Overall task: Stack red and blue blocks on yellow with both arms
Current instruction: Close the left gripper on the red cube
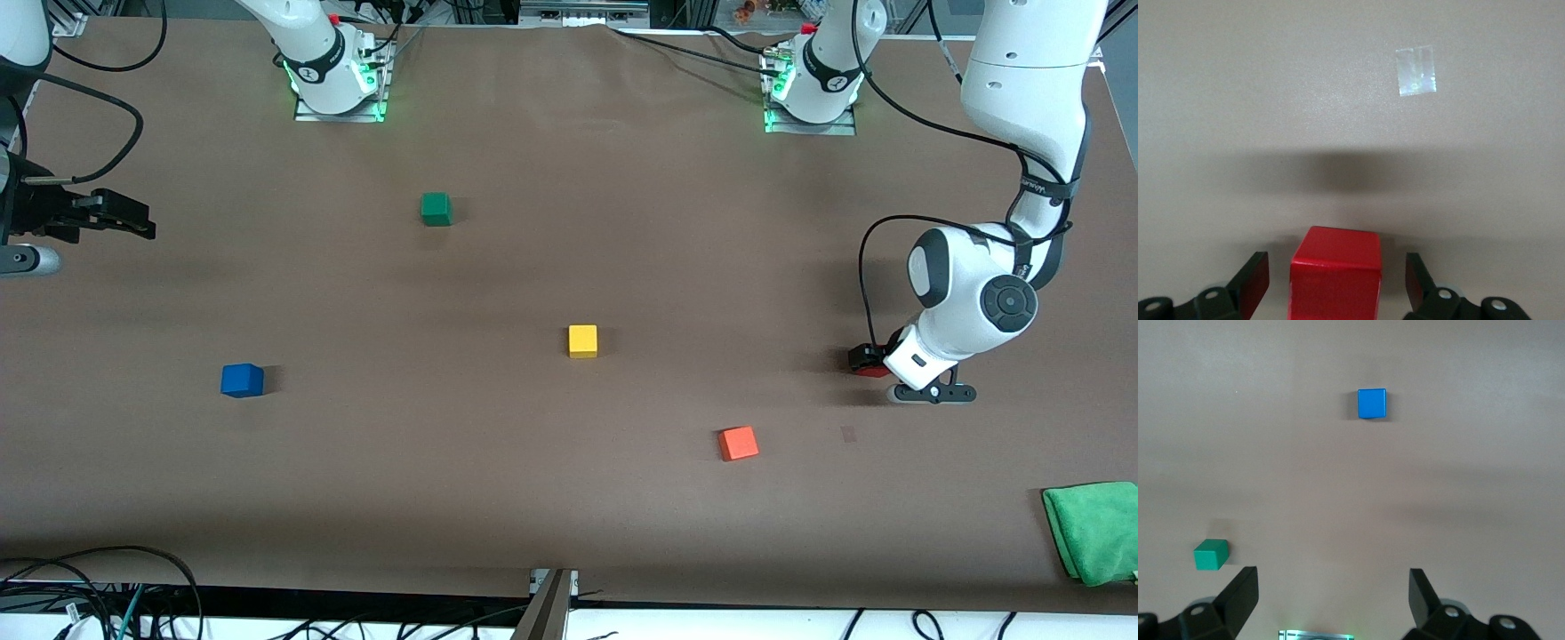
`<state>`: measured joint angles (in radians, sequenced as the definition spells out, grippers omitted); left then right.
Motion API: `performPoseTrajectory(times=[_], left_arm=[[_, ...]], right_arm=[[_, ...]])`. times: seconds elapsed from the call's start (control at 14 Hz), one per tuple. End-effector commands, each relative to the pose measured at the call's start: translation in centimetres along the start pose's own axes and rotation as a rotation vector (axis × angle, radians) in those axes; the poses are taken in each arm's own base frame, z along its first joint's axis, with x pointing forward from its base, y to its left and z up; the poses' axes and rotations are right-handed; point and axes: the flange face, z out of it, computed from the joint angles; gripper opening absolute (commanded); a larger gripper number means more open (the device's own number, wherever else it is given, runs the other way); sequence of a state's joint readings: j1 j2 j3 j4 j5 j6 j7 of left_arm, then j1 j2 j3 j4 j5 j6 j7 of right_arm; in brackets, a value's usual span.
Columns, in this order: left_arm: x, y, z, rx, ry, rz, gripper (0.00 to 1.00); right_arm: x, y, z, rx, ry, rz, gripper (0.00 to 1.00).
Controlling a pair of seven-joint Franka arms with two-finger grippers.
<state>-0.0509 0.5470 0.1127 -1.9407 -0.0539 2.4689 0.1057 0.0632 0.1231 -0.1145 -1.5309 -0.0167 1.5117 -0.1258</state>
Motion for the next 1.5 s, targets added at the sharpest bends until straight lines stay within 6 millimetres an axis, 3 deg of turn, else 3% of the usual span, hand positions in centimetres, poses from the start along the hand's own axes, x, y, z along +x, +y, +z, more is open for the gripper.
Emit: performPoseTrajectory(times=[0.0, 0.43, 0.64, 0.78, 0.86, 1.28, 1.43], left_arm=[[0.3, -0.2, 0.0, 0.003, -0.003, 0.044, 0.91], [-0.2, -0.2, 1.7, 0.004, -0.023, 0.047, 0.91], [-0.2, -0.2, 1.2, 0.003, -0.018, 0.045, 0.9], [-0.1, -0.2, 1.2, 0.003, -0.018, 0.047, 0.67], [-0.2, -0.2, 1.2, 0.002, -0.023, 0.047, 0.63], [0.0, -0.3, 0.4, 0.003, -0.014, 0.045, 0.92], [-0.1, -0.3, 0.5, 0.002, -0.015, 0.045, 0.93]], right_arm=[[0.3, 0.2, -0.2, 0.002, 0.003, -0.004, 1.0], [0.3, 0.2, -0.2, 0.002, 0.003, -0.004, 1.0], [0.3, 0.2, -0.2, 0.002, 0.003, -0.004, 1.0], [0.4, 0.1, -0.2, 0.002, 0.003, -0.005, 1.0], [0.4, 0.1, -0.2, 0.002, 0.003, -0.005, 1.0], [0.4, 0.2, -0.2, 0.0, 0.004, -0.004, 1.0], [0.9, 0.1, 0.6, 0.001, -0.011, -0.007, 1.0]])
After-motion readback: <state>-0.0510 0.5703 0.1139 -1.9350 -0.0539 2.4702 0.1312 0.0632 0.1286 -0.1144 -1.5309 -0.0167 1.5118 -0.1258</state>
